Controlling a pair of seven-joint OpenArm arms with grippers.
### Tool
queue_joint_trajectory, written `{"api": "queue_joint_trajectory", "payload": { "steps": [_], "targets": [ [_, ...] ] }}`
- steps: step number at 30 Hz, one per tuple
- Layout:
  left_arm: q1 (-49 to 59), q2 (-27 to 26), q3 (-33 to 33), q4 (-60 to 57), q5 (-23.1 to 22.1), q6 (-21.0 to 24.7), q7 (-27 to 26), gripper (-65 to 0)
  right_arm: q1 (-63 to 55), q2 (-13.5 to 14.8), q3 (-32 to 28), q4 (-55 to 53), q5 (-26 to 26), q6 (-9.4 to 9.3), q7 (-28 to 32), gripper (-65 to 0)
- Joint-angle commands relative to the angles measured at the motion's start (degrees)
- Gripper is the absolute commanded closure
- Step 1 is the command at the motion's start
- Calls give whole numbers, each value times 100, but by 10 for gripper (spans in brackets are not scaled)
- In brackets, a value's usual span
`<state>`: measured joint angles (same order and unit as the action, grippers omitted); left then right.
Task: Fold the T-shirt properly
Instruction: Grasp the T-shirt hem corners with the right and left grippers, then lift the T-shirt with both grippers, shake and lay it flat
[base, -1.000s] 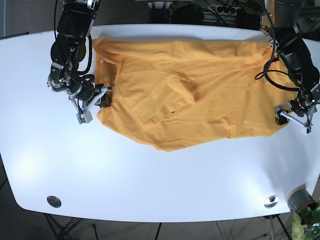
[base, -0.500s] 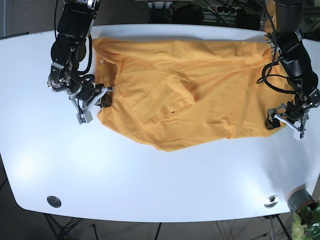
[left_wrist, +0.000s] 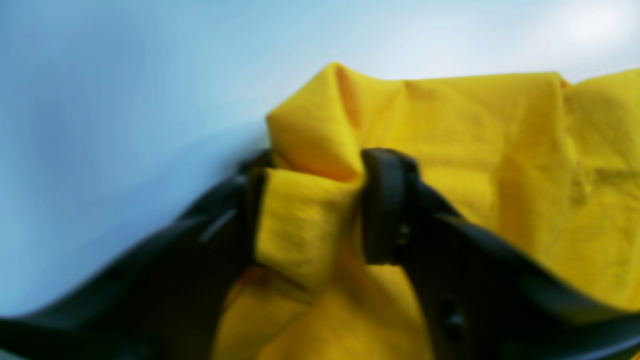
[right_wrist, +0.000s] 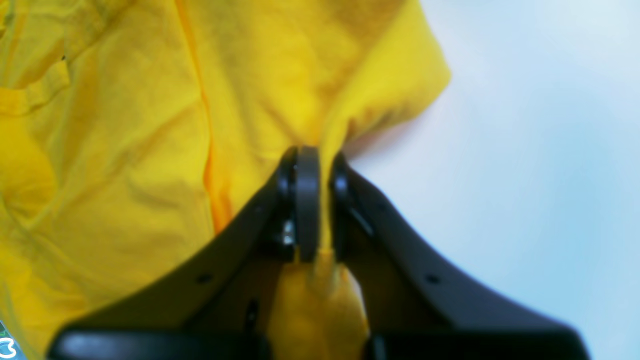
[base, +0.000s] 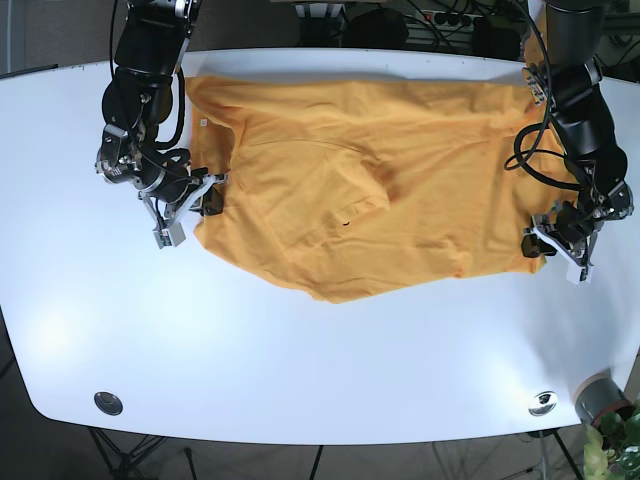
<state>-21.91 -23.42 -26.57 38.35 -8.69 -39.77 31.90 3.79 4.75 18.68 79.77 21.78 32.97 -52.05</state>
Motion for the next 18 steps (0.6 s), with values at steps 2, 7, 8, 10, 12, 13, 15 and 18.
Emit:
{"api": "queue_joint_trajectory", "payload": {
  "steps": [2, 7, 8, 10, 12, 13, 15, 18],
  "targets": [
    [15, -1, 33, -50, 267, -23, 498, -131, 91, 48, 9, 80, 94, 4, 137, -21],
    [7, -1, 15, 29, 258, -23, 498, -25, 100, 48, 9, 133, 94, 4, 137, -21],
    [24, -1, 15, 152, 258, -23, 515, -4, 100, 48, 9, 177, 94, 4, 137, -21],
    [42, 8, 6, 565, 258, -23, 568, 0, 91, 48, 18, 309, 77, 4, 137, -21],
    [218, 17, 6, 1022, 249, -23, 744, 0, 82, 56, 18, 458, 68, 4, 137, -21],
    [323, 17, 6, 1365, 240, -23, 885, 0, 82, 74, 18, 573, 59, -5, 120, -21],
    [464, 87, 6, 1998, 240, -23, 1104, 0, 100, 92, 9, 731, 51, -5, 111, -21],
    [604, 368, 6, 2904, 249, -23, 1386, 0, 135, 180, -17, 907, 42, -5, 111, -21]
  ]
}}
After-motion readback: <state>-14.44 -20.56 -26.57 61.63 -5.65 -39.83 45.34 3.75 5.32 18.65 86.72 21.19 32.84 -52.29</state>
